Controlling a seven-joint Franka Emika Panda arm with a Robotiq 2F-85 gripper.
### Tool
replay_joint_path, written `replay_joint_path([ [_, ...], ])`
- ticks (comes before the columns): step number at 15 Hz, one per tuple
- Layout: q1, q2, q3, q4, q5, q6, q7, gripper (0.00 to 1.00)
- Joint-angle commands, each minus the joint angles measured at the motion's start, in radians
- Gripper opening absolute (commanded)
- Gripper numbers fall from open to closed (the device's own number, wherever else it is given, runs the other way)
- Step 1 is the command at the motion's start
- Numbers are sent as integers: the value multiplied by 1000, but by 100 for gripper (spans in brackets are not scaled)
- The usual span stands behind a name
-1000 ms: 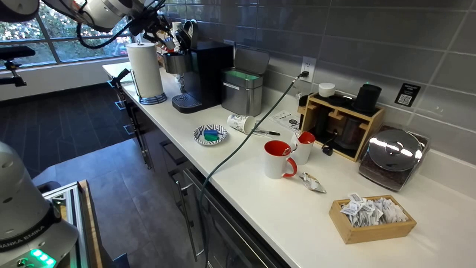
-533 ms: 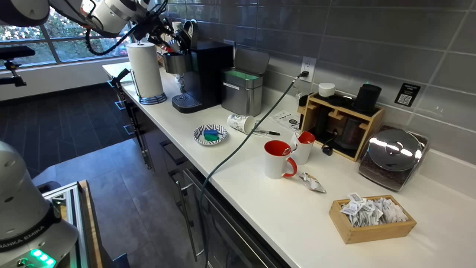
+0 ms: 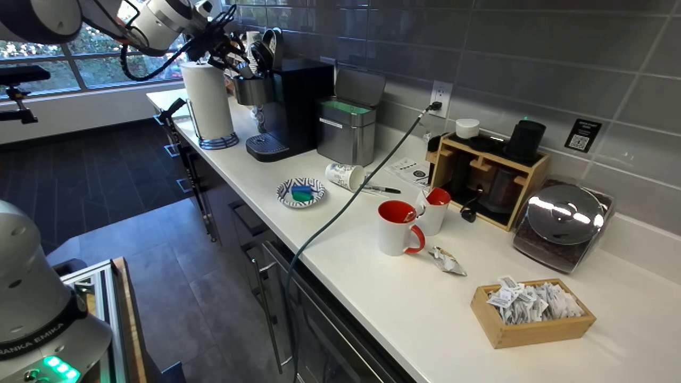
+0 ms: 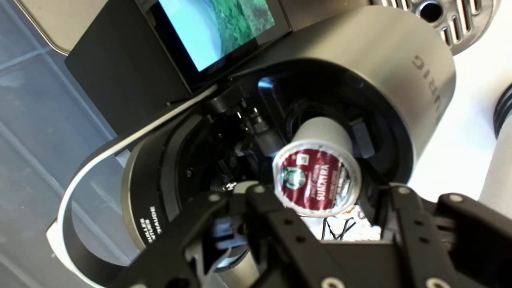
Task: Put the coffee pod in the coffeemaker.
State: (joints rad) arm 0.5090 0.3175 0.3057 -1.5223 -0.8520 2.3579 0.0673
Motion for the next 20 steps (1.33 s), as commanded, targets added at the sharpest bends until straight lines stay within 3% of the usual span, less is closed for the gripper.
replay_joint_path([
  [1, 19, 42, -3, 56, 18, -48, -1, 76],
  [2, 20, 46, -4, 61, 19, -51, -1, 77],
  [5, 25, 53, -8, 76, 14, -52, 6, 98],
  [6, 26, 51, -9, 78, 12, -51, 9, 100],
  [8, 27, 24, -12, 72, 10, -70, 9, 100],
  [14, 3, -164, 5, -65, 37, -330, 35, 100],
  [20, -50, -408, 21, -322, 37, -596, 249, 100],
])
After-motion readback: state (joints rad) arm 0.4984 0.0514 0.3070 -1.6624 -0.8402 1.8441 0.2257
